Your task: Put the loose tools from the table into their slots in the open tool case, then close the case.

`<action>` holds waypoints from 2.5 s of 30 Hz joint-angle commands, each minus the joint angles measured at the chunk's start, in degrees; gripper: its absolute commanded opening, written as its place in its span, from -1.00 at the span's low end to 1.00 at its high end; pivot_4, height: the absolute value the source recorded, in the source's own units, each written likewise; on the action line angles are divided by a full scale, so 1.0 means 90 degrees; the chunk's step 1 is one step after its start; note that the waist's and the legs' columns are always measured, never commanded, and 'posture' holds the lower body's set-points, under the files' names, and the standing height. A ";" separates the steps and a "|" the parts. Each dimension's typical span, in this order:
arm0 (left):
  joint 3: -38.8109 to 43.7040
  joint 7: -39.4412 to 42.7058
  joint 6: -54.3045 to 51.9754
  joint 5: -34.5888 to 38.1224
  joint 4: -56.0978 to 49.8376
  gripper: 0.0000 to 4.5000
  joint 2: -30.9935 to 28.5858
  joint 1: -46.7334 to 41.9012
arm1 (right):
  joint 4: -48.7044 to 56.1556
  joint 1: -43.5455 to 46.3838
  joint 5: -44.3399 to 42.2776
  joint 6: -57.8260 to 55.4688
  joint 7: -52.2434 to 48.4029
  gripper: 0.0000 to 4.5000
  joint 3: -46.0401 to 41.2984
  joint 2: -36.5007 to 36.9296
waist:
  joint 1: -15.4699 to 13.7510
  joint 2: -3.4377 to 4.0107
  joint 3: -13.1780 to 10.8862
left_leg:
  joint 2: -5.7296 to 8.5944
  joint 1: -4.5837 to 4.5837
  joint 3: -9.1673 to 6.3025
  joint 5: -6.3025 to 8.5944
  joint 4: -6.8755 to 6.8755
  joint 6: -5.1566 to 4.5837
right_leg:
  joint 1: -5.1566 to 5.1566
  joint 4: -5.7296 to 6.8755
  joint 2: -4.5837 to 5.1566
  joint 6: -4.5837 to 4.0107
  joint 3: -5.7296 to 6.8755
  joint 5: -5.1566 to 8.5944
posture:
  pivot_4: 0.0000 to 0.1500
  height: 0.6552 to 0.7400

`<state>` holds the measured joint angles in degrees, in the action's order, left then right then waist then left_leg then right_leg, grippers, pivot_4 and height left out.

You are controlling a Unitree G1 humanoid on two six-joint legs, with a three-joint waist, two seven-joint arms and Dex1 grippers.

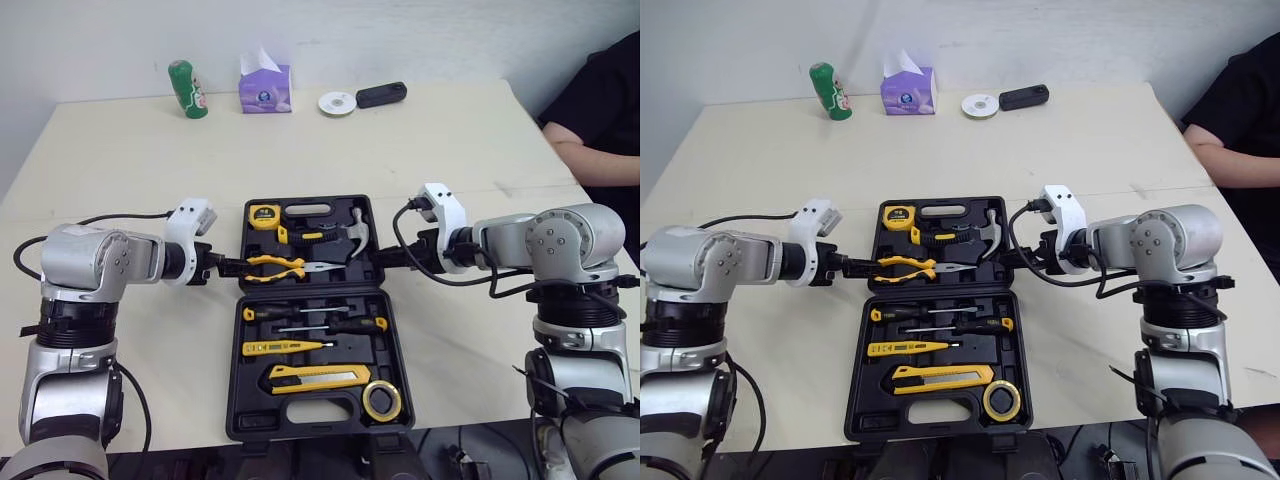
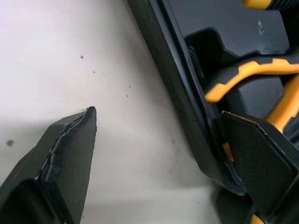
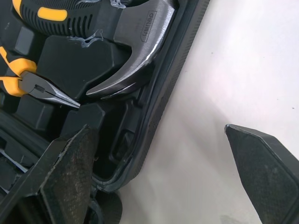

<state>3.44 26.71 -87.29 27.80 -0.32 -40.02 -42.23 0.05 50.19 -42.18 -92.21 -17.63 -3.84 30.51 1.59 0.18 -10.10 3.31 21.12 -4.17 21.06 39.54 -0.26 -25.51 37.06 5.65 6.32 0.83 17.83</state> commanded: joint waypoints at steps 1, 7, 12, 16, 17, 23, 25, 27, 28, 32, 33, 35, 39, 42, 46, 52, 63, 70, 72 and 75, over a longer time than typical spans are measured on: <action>0.0089 -0.0173 0.0113 -0.0170 0.0113 1.00 0.0106 -0.0045 | 0.0242 -0.0026 -0.0176 -0.0033 0.0072 0.98 -0.0038 -0.0062 | -0.0012 -0.0001 0.0001 | 0.0000 0.0000 0.0000 0.0000 0.0004 0.0000 | 0.0000 0.0004 0.0000 0.0000 -0.0001 0.0000 | 1.00 1.00; -0.0098 -0.0175 0.0161 -0.0199 0.0124 1.00 0.0207 -0.0048 | 0.0224 -0.0021 -0.0055 -0.0033 0.0257 0.98 0.0074 -0.0185 | -0.0019 -0.0003 0.0003 | 0.0004 -0.0001 0.0000 0.0000 0.0030 0.0000 | 0.0001 0.0033 0.0005 0.0000 -0.0011 0.0000 | 1.00 1.00; -0.0147 -0.0182 0.0188 -0.0228 0.0148 1.00 0.0332 -0.0103 | 0.0132 0.0052 0.0065 -0.0033 0.0466 0.98 0.0133 -0.0257 | -0.0042 -0.0003 0.0003 | 0.0007 -0.0001 -0.0001 0.0000 0.0039 0.0000 | 0.0001 0.0041 0.0007 0.0000 -0.0029 0.0000 | 1.00 1.00; -0.0143 -0.0237 0.0223 -0.0293 0.0190 1.00 0.0438 -0.0155 | 0.0079 0.0070 0.0096 -0.0033 0.0594 0.98 0.0158 -0.0255 | -0.0112 -0.0004 0.0004 | 0.0013 0.0001 -0.0002 0.0000 0.0045 0.0000 | 0.0001 0.0043 0.0009 0.0000 -0.0030 0.0000 | 1.00 1.00; -0.0138 -0.0263 0.0240 -0.0320 0.0185 1.00 0.0462 -0.0160 | 0.0056 0.0067 0.0113 -0.0033 0.0630 0.98 0.0157 -0.0256 | -0.0129 -0.0004 0.0004 | 0.0013 0.0001 -0.0001 0.0000 0.0045 0.0000 | 0.0001 0.0043 0.0009 0.0000 -0.0030 0.0000 | 1.00 1.00; -0.0125 -0.0374 0.0222 -0.0408 0.0168 1.00 0.0492 -0.0366 | -0.0229 0.0081 0.0108 -0.0033 0.0896 0.98 0.0067 -0.0186 | -0.0162 -0.0006 0.0004 | 0.0013 0.0002 -0.0001 0.0000 0.0049 0.0000 | 0.0001 0.0045 0.0009 0.0000 -0.0029 0.0000 | 1.00 1.00; -0.0120 -0.0381 0.0178 -0.0398 0.0140 1.00 0.0496 -0.0397 | -0.0256 0.0094 0.0068 -0.0033 0.0954 0.98 0.0087 -0.0150 | -0.0151 -0.0006 0.0004 | 0.0012 0.0003 -0.0001 0.0000 0.0049 0.0000 | 0.0001 0.0045 0.0007 0.0000 -0.0029 0.0000 | 1.00 1.00; -0.0124 -0.0403 0.0146 -0.0402 0.0100 1.00 0.0510 -0.0415 | -0.0328 0.0135 0.0048 -0.0033 0.1015 0.98 0.0123 -0.0125 | -0.0148 -0.0006 0.0004 | 0.0011 0.0003 -0.0001 0.0000 0.0047 0.0000 | 0.0001 0.0044 0.0007 0.0000 -0.0030 0.0000 | 1.00 1.00; -0.0122 -0.0415 0.0140 -0.0407 0.0093 1.00 0.0518 -0.0423 | -0.0366 0.0154 0.0053 -0.0033 0.1044 0.98 0.0141 -0.0119 | -0.0148 -0.0006 0.0004 | 0.0011 0.0003 -0.0001 0.0000 0.0047 0.0000 | 0.0001 0.0044 0.0006 0.0000 -0.0029 0.0000 | 1.00 1.00; -0.0102 -0.0521 0.0110 -0.0458 0.0062 1.00 0.0580 -0.0361 | -0.0476 0.0191 0.0120 -0.0033 0.1121 0.98 0.0256 -0.0156 | -0.0153 -0.0007 0.0005 | 0.0012 0.0003 -0.0001 0.0000 0.0048 0.0000 | 0.0001 0.0044 0.0007 0.0000 -0.0028 0.0000 | 1.00 1.00; -0.0104 -0.0535 0.0100 -0.0458 0.0056 1.00 0.0589 -0.0341 | -0.0497 0.0200 0.0110 -0.0033 0.1132 0.98 0.0275 -0.0171 | -0.0152 -0.0007 0.0006 | 0.0012 0.0003 -0.0001 0.0000 0.0049 0.0000 | 0.0001 0.0044 0.0007 0.0000 -0.0028 0.0000 | 1.00 1.00; -0.0080 -0.0587 0.0058 -0.0457 0.0027 1.00 0.0636 -0.0290 | -0.0570 0.0215 0.0111 -0.0033 0.1158 0.98 0.0299 -0.0232 | -0.0150 -0.0010 0.0008 | 0.0012 0.0002 -0.0001 0.0000 0.0049 0.0000 | 0.0001 0.0045 0.0007 0.0000 -0.0029 0.0000 | 1.00 1.00; -0.0011 -0.0653 -0.0065 -0.0415 -0.0081 0.89 0.0763 -0.0243 | -0.0710 0.0212 0.0012 -0.0033 0.1195 0.41 0.0290 -0.0259 | -0.0154 -0.0016 0.0011 | 0.0012 0.0001 -0.0001 0.0000 0.0049 0.0000 | 0.0002 0.0045 0.0007 0.0000 -0.0029 0.0000 | 1.00 1.00; 0.0127 -0.0698 -0.0232 -0.0365 -0.0189 0.43 0.0936 -0.0242 | -0.0801 0.0248 -0.0079 -0.0033 0.1305 -0.24 0.0226 -0.0313 | -0.0169 -0.0022 0.0014 | 0.0013 0.0000 -0.0001 0.0000 0.0051 0.0000 | 0.0004 0.0046 0.0008 0.0001 -0.0028 0.0000 | 1.00 1.00; 0.0222 -0.0731 -0.0342 -0.0361 -0.0296 -0.27 0.1090 -0.0224 | -0.0909 0.0292 -0.0186 -0.0033 0.1454 -0.98 0.0129 -0.0414 | -0.0162 -0.0055 0.0034 | 0.0014 0.0000 -0.0004 0.0000 0.0053 0.0000 | 0.0006 0.0046 0.0008 0.0002 -0.0028 -0.0001 | 1.00 1.00; 0.0567 -0.0838 -0.0579 -0.0182 -0.0543 -0.79 0.1491 -0.0085 | -0.0941 0.0309 -0.0339 -0.0033 0.1876 -1.00 -0.0260 -0.0744 | -0.0146 -0.0057 0.0037 | 0.0012 -0.0006 -0.0004 -0.0001 0.0056 0.0002 | 0.0012 0.0046 0.0006 0.0002 -0.0030 -0.0001 | 1.00 1.00; 0.1507 -0.1423 0.1070 -0.0613 -0.0556 -0.83 0.2200 -0.0328 | 0.0370 0.0101 0.0577 0.1807 0.1644 -1.00 -0.0522 -0.1231 | -0.0151 -0.0054 0.0031 | 0.0014 0.0013 -0.0004 -0.0008 0.0055 0.0009 | -0.0007 0.0050 0.0003 0.0003 -0.0028 -0.0002 | 1.00 1.00; 0.1399 -0.1229 0.3503 -0.0852 -0.0322 -0.85 0.2184 -0.0108 | 0.0792 -0.0541 0.1513 0.3925 0.0986 -1.00 -0.0037 -0.1034 | -0.0029 -0.0054 0.0030 | 0.0014 0.0022 0.0002 -0.0008 0.0039 0.0009 | -0.0029 0.0041 -0.0004 0.0005 -0.0019 -0.0003 | 1.00 1.00; 0.1170 -0.1070 0.4420 -0.1132 -0.0355 -0.85 0.2006 0.0127 | 0.0887 -0.0724 0.1748 0.4573 0.0847 -1.00 0.0022 -0.1032 | 0.0012 -0.0054 0.0030 | 0.0015 0.0022 0.0002 -0.0008 0.0038 0.0009 | -0.0029 0.0040 -0.0004 0.0005 -0.0020 -0.0003 | 1.00 1.00; 0.0976 -0.0854 0.6039 -0.1538 -0.0271 -0.85 0.1830 0.0551 | 0.0952 -0.0970 0.2174 0.5520 0.0765 -1.00 0.0099 -0.1019 | 0.0043 -0.0053 0.0029 | 0.0014 0.0020 0.0002 -0.0007 0.0027 0.0009 | -0.0048 0.0039 -0.0008 0.0005 -0.0020 -0.0003 | 1.00 1.00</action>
<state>9.83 18.28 -43.38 16.46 -0.90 -21.09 -36.96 4.64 40.94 -25.71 -49.01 -10.43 -1.10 20.00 1.98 -0.30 -9.84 3.45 21.30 -4.14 20.99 39.76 -0.18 -26.04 37.44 5.58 6.36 0.65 17.80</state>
